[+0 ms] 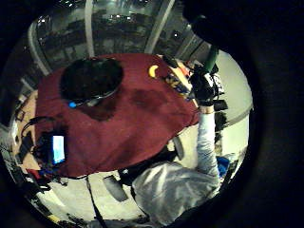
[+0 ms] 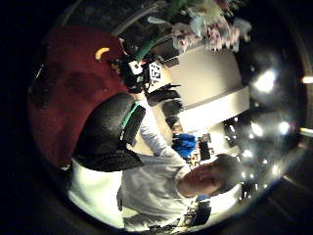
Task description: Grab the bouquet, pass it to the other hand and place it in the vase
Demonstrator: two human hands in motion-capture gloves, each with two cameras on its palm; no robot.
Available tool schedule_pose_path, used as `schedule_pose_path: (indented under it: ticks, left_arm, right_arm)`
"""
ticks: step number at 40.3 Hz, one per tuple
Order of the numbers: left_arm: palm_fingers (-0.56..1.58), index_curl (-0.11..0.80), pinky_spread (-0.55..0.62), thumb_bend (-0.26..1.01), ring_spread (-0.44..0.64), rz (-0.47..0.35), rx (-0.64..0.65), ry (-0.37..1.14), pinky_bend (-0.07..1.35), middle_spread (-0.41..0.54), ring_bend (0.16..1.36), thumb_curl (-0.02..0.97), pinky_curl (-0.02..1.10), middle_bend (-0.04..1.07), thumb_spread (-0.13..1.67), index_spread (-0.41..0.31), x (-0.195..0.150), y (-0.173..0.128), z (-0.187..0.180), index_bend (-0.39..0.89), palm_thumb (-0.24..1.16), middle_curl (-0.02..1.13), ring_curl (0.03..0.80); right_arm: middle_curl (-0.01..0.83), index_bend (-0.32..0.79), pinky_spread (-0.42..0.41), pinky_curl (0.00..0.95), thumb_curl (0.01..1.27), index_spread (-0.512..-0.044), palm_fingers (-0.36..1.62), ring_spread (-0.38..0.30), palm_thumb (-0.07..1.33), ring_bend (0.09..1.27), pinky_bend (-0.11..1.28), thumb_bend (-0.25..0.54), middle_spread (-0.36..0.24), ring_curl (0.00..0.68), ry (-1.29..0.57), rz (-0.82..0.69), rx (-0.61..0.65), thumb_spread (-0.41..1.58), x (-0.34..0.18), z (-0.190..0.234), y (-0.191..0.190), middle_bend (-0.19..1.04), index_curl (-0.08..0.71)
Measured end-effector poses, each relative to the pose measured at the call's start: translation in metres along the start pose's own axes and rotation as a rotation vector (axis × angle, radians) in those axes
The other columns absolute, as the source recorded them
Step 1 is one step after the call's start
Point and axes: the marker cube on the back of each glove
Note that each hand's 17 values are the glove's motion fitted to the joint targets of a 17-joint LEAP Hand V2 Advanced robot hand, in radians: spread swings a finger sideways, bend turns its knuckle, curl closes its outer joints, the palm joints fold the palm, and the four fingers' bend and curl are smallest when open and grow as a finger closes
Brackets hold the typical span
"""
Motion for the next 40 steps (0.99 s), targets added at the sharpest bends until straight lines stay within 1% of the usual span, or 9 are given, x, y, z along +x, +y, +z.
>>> schedule_pose_path:
  ticks: [5,13,23,27,32,34,37,38,40]
  left_arm:
    - [0.08,0.214,0.19,-0.01,0.26,-0.033,-0.013,0.145,0.47,0.233,0.59,0.316,0.42,0.14,1.06,0.113,0.015,-0.022,0.014,-0.02,0.32,0.34,0.361]
    - [-0.06,0.139,0.31,-0.01,0.35,-0.048,-0.091,0.459,0.53,0.399,0.70,0.331,0.41,0.18,1.01,0.187,0.054,-0.048,0.044,0.02,0.39,0.31,0.365]
    - [-0.06,0.097,0.35,-0.02,0.37,0.027,0.036,0.444,0.55,0.464,0.77,0.342,0.39,0.20,0.97,0.223,0.071,-0.061,0.080,0.05,0.43,0.30,0.361]
    - [0.19,0.119,0.26,-0.02,0.27,0.051,0.160,0.425,0.51,0.303,0.73,0.344,0.37,0.30,0.96,0.188,0.075,-0.069,0.084,0.13,0.45,0.33,0.336]
    - [0.88,0.170,-0.07,0.01,0.00,0.053,0.300,0.416,0.58,0.023,0.64,0.367,0.35,0.43,0.95,0.027,0.071,-0.077,0.085,0.17,0.56,0.35,0.284]
    - [1.04,0.195,-0.15,0.02,-0.08,0.107,0.356,0.430,0.58,-0.054,0.61,0.379,0.35,0.46,0.95,-0.031,0.075,-0.079,0.082,0.19,0.61,0.37,0.286]
    - [1.24,0.239,-0.26,0.04,-0.19,0.307,0.432,0.521,0.61,-0.141,0.60,0.407,0.39,0.48,0.91,-0.105,0.090,-0.080,0.074,0.22,0.70,0.42,0.316]
    - [1.31,0.246,-0.29,0.04,-0.23,0.326,0.444,0.529,0.64,-0.167,0.61,0.414,0.40,0.50,0.90,-0.129,0.090,-0.081,0.073,0.21,0.71,0.44,0.330]
    - [1.37,0.263,-0.33,0.03,-0.27,0.264,0.448,0.492,0.65,-0.211,0.66,0.421,0.41,0.54,0.89,-0.160,0.080,-0.084,0.075,0.20,0.72,0.46,0.355]
  right_arm:
    - [0.656,0.49,-0.229,0.509,0.57,-0.214,1.39,-0.189,1.02,1.01,0.76,-0.018,-0.159,0.573,-0.072,-0.069,-0.036,0.72,-0.024,0.011,0.013,0.84,0.543]
    - [0.656,0.49,-0.227,0.514,0.62,-0.218,1.38,-0.187,1.03,1.02,0.77,-0.019,-0.157,0.572,-0.166,-0.171,-0.099,0.66,-0.049,0.042,0.040,0.85,0.567]
    - [0.654,0.48,-0.226,0.517,0.66,-0.219,1.38,-0.186,1.04,1.03,0.77,-0.022,-0.155,0.570,-0.191,-0.239,-0.101,0.63,-0.058,0.071,0.056,0.85,0.591]
    - [0.653,0.47,-0.226,0.517,0.67,-0.216,1.38,-0.186,1.03,1.03,0.77,-0.022,-0.154,0.568,-0.220,-0.416,-0.106,0.63,-0.061,0.082,0.057,0.86,0.599]
    - [0.652,0.46,-0.232,0.518,0.68,-0.215,1.38,-0.185,1.03,1.03,0.77,-0.021,-0.154,0.567,-0.242,-0.310,-0.138,0.65,-0.065,0.091,0.069,0.86,0.608]
    - [0.652,0.46,-0.234,0.518,0.69,-0.215,1.38,-0.185,1.03,1.03,0.77,-0.021,-0.154,0.566,-0.223,-0.234,-0.149,0.65,-0.059,0.095,0.071,0.86,0.611]
    - [0.651,0.45,-0.234,0.516,0.69,-0.216,1.38,-0.184,1.03,1.03,0.77,-0.018,-0.153,0.564,-0.218,-0.176,-0.165,0.67,-0.057,0.098,0.074,0.87,0.615]
    - [0.651,0.45,-0.234,0.516,0.69,-0.215,1.38,-0.184,1.03,1.03,0.77,-0.017,-0.153,0.564,-0.220,-0.203,-0.170,0.67,-0.056,0.099,0.073,0.87,0.614]
    - [0.648,0.44,-0.239,0.516,0.69,-0.218,1.38,-0.183,1.03,1.03,0.77,-0.020,-0.154,0.562,-0.224,-0.298,-0.193,0.68,-0.054,0.103,0.070,0.87,0.617]
